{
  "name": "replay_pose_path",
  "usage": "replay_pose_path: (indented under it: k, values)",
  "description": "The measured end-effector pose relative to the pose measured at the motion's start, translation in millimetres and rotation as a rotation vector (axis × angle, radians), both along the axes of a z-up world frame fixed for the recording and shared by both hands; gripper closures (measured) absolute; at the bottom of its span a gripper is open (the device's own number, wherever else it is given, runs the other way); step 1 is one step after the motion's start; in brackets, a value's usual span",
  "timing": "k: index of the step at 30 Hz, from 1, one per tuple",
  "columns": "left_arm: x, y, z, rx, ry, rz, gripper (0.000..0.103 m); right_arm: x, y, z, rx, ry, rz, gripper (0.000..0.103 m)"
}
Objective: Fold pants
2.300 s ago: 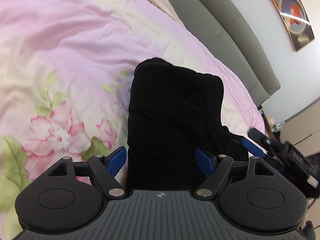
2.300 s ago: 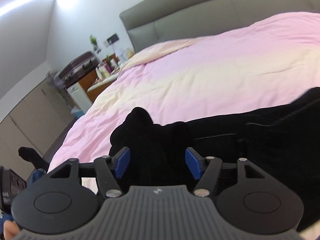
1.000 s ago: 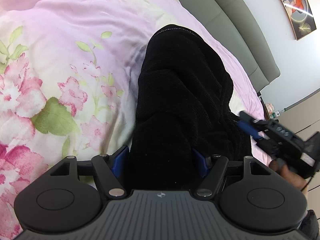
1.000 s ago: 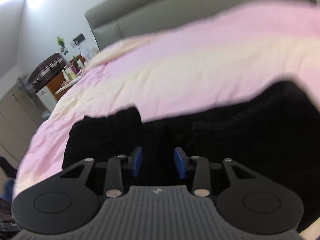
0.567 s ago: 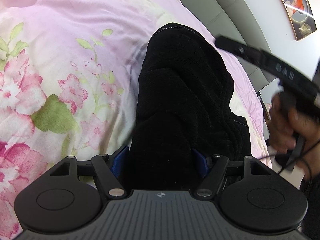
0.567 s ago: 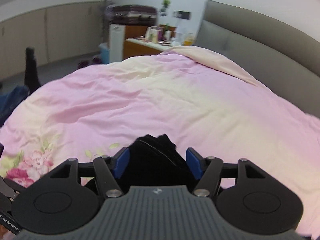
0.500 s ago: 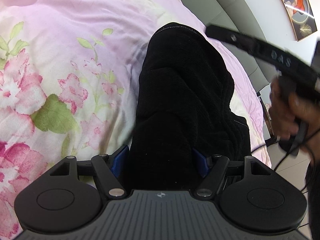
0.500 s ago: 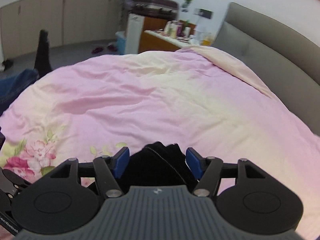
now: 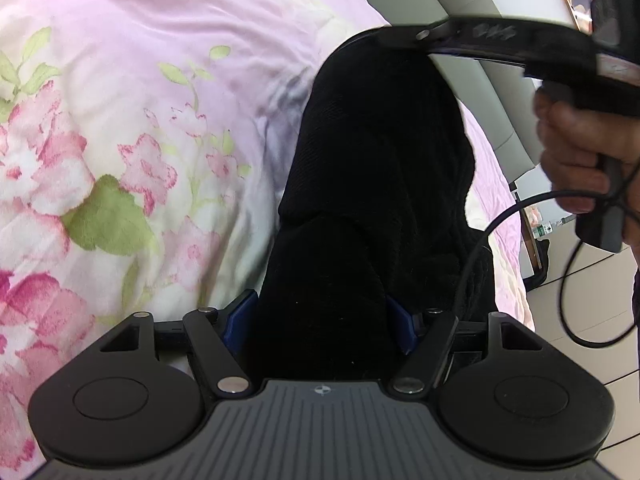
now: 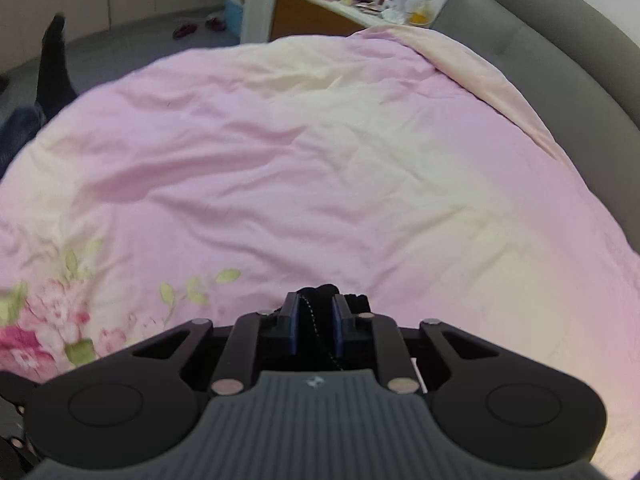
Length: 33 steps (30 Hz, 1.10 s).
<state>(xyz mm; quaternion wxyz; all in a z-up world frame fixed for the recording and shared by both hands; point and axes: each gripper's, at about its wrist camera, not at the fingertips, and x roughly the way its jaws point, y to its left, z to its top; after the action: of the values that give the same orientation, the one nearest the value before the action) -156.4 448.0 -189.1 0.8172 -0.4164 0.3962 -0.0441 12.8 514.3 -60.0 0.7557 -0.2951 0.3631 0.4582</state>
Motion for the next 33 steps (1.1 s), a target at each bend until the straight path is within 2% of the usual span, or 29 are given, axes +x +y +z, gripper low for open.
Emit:
replay_pose_path:
  k: [4,13,16,20,23,25,29,33]
  values:
    - [3.0,-2.1,1.0,0.008,0.018,-0.025,0.025,14.6,-13.7,0.7,0.064,0.033,-0.052,0.093]
    - [-0.5,9.1,-7.9,-0.028,0.049,0.014,0.027,39.2,23.4,-69.2,0.034,0.111,-0.104,0.092]
    - [-1.3,12.2,-10.2,-0.049,0.036,0.025,0.028,32.5,20.9,-66.5,0.084,0.096,-0.108,0.087]
    - [1.5,3.3,-6.5,0.024,0.018,0.004,0.026,19.1,-20.8,-30.6,0.205,0.048,-0.138,0.084]
    - [6.0,5.1,-6.9,0.016,0.023,0.007,0.025,2.0,-69.4,-4.7,0.293,0.041,-0.186,0.084]
    - [6.4,4.6,-7.0,0.018,0.023,0.007,0.025,-15.4,-99.0,1.0,0.312,0.053,-0.201,0.083]
    - [0.6,-2.8,-3.0,0.055,0.013,0.008,0.025,-54.4,-143.3,-17.9,0.271,0.065,-0.216,0.083]
    - [-6.7,-11.0,1.7,0.105,-0.004,0.014,0.024,-72.3,-176.9,-76.5,0.220,0.112,-0.301,0.089]
